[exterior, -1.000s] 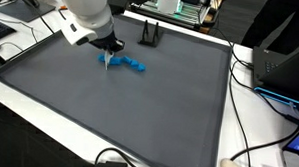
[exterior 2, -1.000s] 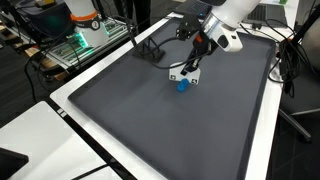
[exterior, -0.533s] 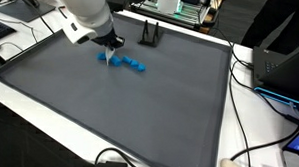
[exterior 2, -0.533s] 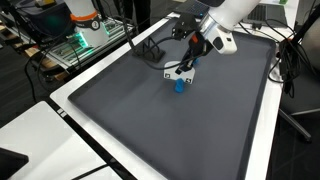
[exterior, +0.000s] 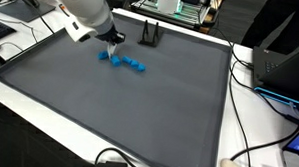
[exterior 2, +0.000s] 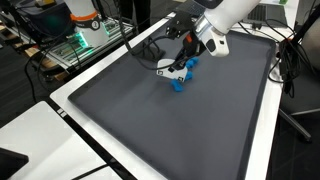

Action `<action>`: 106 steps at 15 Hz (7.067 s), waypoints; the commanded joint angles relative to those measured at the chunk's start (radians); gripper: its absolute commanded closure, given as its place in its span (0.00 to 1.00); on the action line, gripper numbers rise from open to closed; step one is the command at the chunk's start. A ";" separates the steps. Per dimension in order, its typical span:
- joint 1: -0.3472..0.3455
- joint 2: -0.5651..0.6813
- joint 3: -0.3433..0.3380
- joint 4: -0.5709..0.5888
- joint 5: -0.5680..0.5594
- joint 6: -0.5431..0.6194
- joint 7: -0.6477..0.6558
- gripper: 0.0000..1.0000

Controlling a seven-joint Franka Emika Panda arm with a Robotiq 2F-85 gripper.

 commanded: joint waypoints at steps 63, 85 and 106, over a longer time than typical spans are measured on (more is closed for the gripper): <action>-0.045 -0.574 -0.020 -0.925 0.896 0.603 0.865 0.99; -0.057 -0.564 -0.023 -0.937 0.941 0.645 0.878 0.99; -0.063 -0.550 -0.030 -0.945 0.928 0.648 0.889 0.64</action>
